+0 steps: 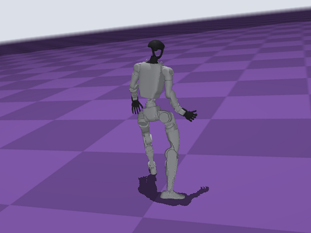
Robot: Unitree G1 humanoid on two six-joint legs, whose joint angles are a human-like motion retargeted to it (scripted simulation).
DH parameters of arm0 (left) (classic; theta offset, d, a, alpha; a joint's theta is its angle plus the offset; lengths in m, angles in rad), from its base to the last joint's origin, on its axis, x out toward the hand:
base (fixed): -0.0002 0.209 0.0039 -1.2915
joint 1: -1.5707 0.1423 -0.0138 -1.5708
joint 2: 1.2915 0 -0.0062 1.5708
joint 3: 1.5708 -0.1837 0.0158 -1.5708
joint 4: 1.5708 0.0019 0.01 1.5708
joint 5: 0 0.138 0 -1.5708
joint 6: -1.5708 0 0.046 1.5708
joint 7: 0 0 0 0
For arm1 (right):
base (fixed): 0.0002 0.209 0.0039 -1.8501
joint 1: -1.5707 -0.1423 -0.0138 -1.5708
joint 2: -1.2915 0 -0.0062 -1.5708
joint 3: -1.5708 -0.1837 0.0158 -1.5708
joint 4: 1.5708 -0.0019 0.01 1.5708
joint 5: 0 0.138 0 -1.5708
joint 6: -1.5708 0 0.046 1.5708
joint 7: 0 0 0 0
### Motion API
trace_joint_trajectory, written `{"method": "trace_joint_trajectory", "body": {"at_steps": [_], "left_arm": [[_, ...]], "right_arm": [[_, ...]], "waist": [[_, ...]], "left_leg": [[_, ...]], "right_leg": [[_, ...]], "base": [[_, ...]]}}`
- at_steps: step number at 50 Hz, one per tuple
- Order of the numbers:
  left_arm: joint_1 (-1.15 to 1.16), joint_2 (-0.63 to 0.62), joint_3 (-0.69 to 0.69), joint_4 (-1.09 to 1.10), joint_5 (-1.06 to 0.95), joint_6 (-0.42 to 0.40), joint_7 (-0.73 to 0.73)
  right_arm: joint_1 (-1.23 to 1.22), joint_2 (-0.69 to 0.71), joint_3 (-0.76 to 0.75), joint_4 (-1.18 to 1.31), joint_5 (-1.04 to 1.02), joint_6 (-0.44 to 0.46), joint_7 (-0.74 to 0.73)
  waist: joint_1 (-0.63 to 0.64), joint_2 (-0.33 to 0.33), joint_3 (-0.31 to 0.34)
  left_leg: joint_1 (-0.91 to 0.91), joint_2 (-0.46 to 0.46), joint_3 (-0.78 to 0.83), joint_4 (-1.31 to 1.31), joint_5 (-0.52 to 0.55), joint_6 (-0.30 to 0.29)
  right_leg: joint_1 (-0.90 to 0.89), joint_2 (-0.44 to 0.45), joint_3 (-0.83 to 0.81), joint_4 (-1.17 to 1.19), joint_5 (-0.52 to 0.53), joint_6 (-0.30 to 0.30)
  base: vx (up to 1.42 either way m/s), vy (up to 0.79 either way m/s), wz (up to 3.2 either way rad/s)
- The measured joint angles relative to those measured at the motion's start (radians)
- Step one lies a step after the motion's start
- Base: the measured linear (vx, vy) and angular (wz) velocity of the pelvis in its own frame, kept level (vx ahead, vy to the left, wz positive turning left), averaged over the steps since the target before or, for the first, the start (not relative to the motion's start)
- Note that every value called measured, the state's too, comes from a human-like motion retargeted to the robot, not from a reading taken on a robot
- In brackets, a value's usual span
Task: Kungfu
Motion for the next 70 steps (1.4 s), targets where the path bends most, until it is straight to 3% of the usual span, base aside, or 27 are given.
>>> {"method": "trace_joint_trajectory", "body": {"at_steps": [4, 6, 8, 11, 15, 17, 20, 22, 25, 27, 28, 30, 32, 34, 39, 42, 45, 48, 51, 52, 53, 55, 57, 60, 62, 65, 70], "left_arm": [[0.132, 0.012, -0.018, 0.13, 0.193, 0.042, -0.046], [0.21, 0.029, 0.001, 0.229, 0.244, 0.071, -0.085], [0.303, 0.036, 0.048, 0.34, 0.297, 0.098, -0.149], [0.507, 0.034, 0.043, 0.451, 0.438, 0.083, -0.271], [0.719, -0.032, 0.006, 0.536, 0.676, -0.063, -0.32], [0.76, -0.088, 0.005, 0.57, 0.725, -0.103, -0.341], [0.769, -0.143, 0.012, 0.618, 0.714, -0.126, -0.427], [0.745, -0.156, -0.009, 0.637, 0.688, -0.161, -0.481], [0.71, -0.163, -0.044, 0.629, 0.673, -0.202, -0.52], [0.693, -0.16, -0.042, 0.595, 0.616, -0.213, -0.508], [0.684, -0.154, -0.045, 0.575, 0.565, -0.217, -0.499], [0.645, -0.126, -0.052, 0.535, 0.437, -0.218, -0.492], [0.597, -0.078, -0.072, 0.506, 0.356, -0.214, -0.477], [0.571, -0.045, -0.091, 0.475, 0.341, -0.212, -0.48], [0.546, -0.015, -0.146, 0.425, 0.403, -0.209, -0.492], [0.544, -0.018, -0.15, 0.405, 0.428, -0.194, -0.502], [0.548, -0.03, -0.168, 0.392, 0.413, -0.191, -0.508], [0.553, -0.031, -0.186, 0.377, 0.418, -0.187, -0.519], [0.562, -0.028, -0.195, 0.364, 0.436, -0.179, -0.529], [0.566, -0.025, -0.198, 0.361, 0.442, -0.176, -0.533], [0.569, -0.02, -0.201, 0.358, 0.446, -0.174, -0.539], [0.585, -0.012, -0.209, 0.355, 0.445, -0.175, -0.555], [0.606, 0.001, -0.226, 0.343, 0.466, -0.156, -0.562], [0.617, -0.041, -0.215, 0.353, 0.45, -0.134, -0.527], [0.625, -0.074, -0.206, 0.367, 0.424, -0.167, -0.524], [0.645, -0.104, -0.217, 0.388, 0.45, -0.199, -0.529], [0.716, -0.102, -0.196, 0.416, 0.493, -0.2, -0.506]], "right_arm": [[-0.214, 0.094, 0.296, -0.002, 0.144, 0.041, 0.033], [-0.391, 0.081, 0.279, -0.115, 0.141, 0.138, 0.118], [-0.586, 0.089, 0.221, -0.29, 0.162, 0.238, 0.216], [-0.853, 0.141, 0.307, -0.539, 0.299, 0.239, 0.273], [-1.141, 0.103, 0.322, -0.705, 0.376, 0.258, 0.364], [-1.234, 0.084, 0.287, -0.73, 0.319, 0.238, 0.316], [-1.306, 0.027, 0.252, -0.753, 0.292, 0.121, 0.153], [-1.309, -0.001, 0.237, -0.779, 0.31, 0.027, 0.045], [-1.278, 0.017, 0.25, -0.815, 0.351, -0.119, -0.056], [-1.252, 0.058, 0.273, -0.828, 0.378, -0.108, -0.06], [-1.241, 0.071, 0.286, -0.832, 0.395, -0.097, -0.042], [-1.228, 0.088, 0.307, -0.844, 0.44, -0.074, 0.004], [-1.194, 0.082, 0.313, -0.854, 0.471, -0.058, 0.033], [-1.153, 0.073, 0.318, -0.856, 0.482, -0.057, 0.031], [-1.055, 0.055, 0.348, -0.858, 0.454, -0.056, -0.002], [-1.015, 0.033, 0.354, -0.857, 0.435, -0.034, 0.0], [-0.992, 0.001, 0.365, -0.853, 0.405, -0.027, -0.01], [-0.979, -0.014, 0.367, -0.859, 0.378, -0.021, -0.024], [-0.963, -0.02, 0.364, -0.867, 0.358, -0.019, -0.034], [-0.957, -0.022, 0.362, -0.87, 0.354, -0.019, -0.04], [-0.95, -0.027, 0.359, -0.873, 0.354, -0.021, -0.046], [-0.935, -0.03, 0.359, -0.874, 0.352, -0.022, -0.053], [-0.898, -0.043, 0.328, -0.87, 0.342, -0.013, -0.031], [-0.869, -0.044, 0.297, -0.866, 0.339, 0.002, -0.01], [-0.874, -0.03, 0.312, -0.86, 0.349, -0.004, -0.028], [-0.892, -0.03, 0.342, -0.847, 0.373, -0.002, -0.035], [-0.901, -0.071, 0.328, -0.841, 0.355, 0.005, -0.026]], "waist": [[0.339, -0.124, -0.081], [0.484, -0.187, -0.081], [0.546, -0.217, -0.066], [0.532, -0.239, -0.076], [0.549, -0.303, -0.108], [0.566, -0.326, -0.106], [0.616, -0.364, -0.11], [0.624, -0.388, -0.108], [0.549, -0.411, -0.121], [0.474, -0.412, -0.145], [0.429, -0.414, -0.146], [0.357, -0.356, -0.178], [0.273, -0.281, -0.176], [0.209, -0.228, -0.17], [0.122, -0.174, -0.16], [0.052, -0.166, -0.136], [-0.032, -0.161, -0.109], [-0.092, -0.153, -0.089], [-0.121, -0.176, -0.079], [-0.13, -0.194, -0.076], [-0.144, -0.22, -0.071], [-0.14, -0.244, -0.091], [-0.106, -0.244, -0.128], [-0.027, -0.283, -0.145], [-0.068, -0.304, -0.135], [-0.082, -0.324, -0.131], [-0.014, -0.332, -0.163]], "left_leg": [[0.03, -0.11, -0.015, 0.009, 0.074, -0.022], [0.031, -0.14, -0.011, 0.019, 0.071, -0.025], [0.012, -0.149, -0.015, 0.033, 0.066, -0.038], [-0.04, -0.154, -0.027, 0.071, 0.052, -0.039], [-0.124, -0.119, 0.014, 0.132, 0.03, -0.007], [-0.166, -0.09, 0.022, 0.174, 0.0, 0.003], [-0.211, -0.051, 0.014, 0.233, -0.087, -0.028], [-0.202, -0.059, 0.026, 0.263, -0.176, -0.062], [-0.151, -0.13, 0.048, 0.297, -0.278, -0.062], [-0.12, -0.156, 0.047, 0.288, -0.306, -0.048], [-0.104, -0.189, 0.037, 0.286, -0.318, -0.03], [-0.126, -0.174, -0.057, 0.254, -0.306, -0.003], [-0.124, -0.158, -0.186, 0.222, -0.297, -0.02], [-0.08, -0.17, -0.261, 0.175, -0.296, -0.032], [0.141, -0.23, -0.235, 0.021, -0.321, -0.02], [0.289, -0.283, -0.229, -0.096, -0.314, -0.028], [0.446, -0.372, -0.256, -0.217, -0.292, -0.018], [0.565, -0.412, -0.295, -0.275, -0.284, -0.011], [0.679, -0.468, -0.333, -0.304, -0.282, 0.019], [0.717, -0.491, -0.346, -0.305, -0.293, 0.024], [0.757, -0.52, -0.364, -0.297, -0.307, 0.029], [0.806, -0.545, -0.376, -0.266, -0.33, 0.026], [0.79, -0.541, -0.362, -0.16, -0.297, 0.005], [0.747, -0.526, -0.185, -0.002, -0.112, -0.026], [0.693, -0.488, -0.07, 0.145, -0.024, -0.035], [0.574, -0.45, 0.026, 0.354, -0.017, -0.042], [0.374, -0.441, 0.093, 0.345, -0.025, -0.077]], "right_leg": [[0.104, -0.021, -0.066, -0.035, 0.029, -0.001], [0.124, -0.034, -0.074, -0.048, 0.037, -0.009], [0.12, -0.033, -0.058, -0.058, 0.04, -0.015], [0.112, -0.028, -0.052, -0.075, 0.061, -0.012], [0.044, -0.04, -0.021, -0.095, 0.063, 0.0], [0.012, -0.032, -0.012, -0.109, 0.073, 0.0], [-0.014, -0.019, -0.016, -0.137, 0.123, 0.0], [-0.003, -0.033, 0.0, -0.151, 0.209, 0.0], [0.042, -0.098, 0.085, -0.148, 0.422, -0.005], [0.02, -0.125, 0.189, -0.09, 0.554, -0.045], [-0.016, -0.147, 0.279, 0.016, 0.562, -0.04], [-0.081, 0.02, 0.511, 0.04, 0.564, 0.0], [-0.141, 0.209, 0.585, 0.165, 0.445, 0.0], [-0.217, 0.26, 0.55, 0.347, 0.302, 0.0], [-0.409, 0.294, 0.609, 0.63, 0.006, 0.0], [-0.509, 0.313, 0.627, 0.653, -0.108, 0.0], [-0.571, 0.255, 0.617, 0.608, -0.176, -0.011], [-0.602, 0.234, 0.622, 0.483, -0.255, -0.104], [-0.579, 0.206, 0.682, 0.29, -0.286, -0.208], [-0.551, 0.185, 0.704, 0.201, -0.245, -0.244], [-0.503, 0.15, 0.722, 0.088, -0.129, -0.282], [-0.433, 0.142, 0.711, 0.003, -0.042, -0.367], [-0.375, 0.092, 0.601, 0.028, -0.099, -0.32], [-0.293, 0.077, 0.577, -0.036, -0.118, -0.337], [-0.241, 0.071, 0.558, -0.066, -0.131, -0.339], [-0.18, 0.076, 0.551, -0.114, -0.15, -0.333], [-0.129, 0.138, 0.527, -0.173, -0.202, -0.341]], "base": [[0.26, -0.1, 1.57], [0.17, -0.18, 0.65], [0.11, -0.06, 0.26], [0.28, 0.08, 0.26], [0.26, 0.0, -0.44], [0.19, -0.02, -0.84], [0.26, -0.04, -0.86], [0.75, 0.39, -0.32], [0.69, 0.37, 0.45], [0.78, 0.39, 0.63], [0.55, 0.18, 0.81], [0.45, -0.04, 0.79], [0.52, -0.27, 1.58], [0.54, -0.11, 1.54], [0.65, 0.18, 0.97], [0.64, -0.03, 1.24], [0.55, 0.04, 1.53], [0.57, -0.19, 1.21], [0.68, -0.34, 0.97], [0.69, -0.38, 1.19], [0.68, -0.38, 1.21], [0.69, -0.43, 0.95], [0.74, -0.54, 0.65], [0.5, -0.32, -0.23], [0.42, -0.33, 0.59], [0.4, -0.35, 0.38], [0.53, -0.43, -0.01]]}}
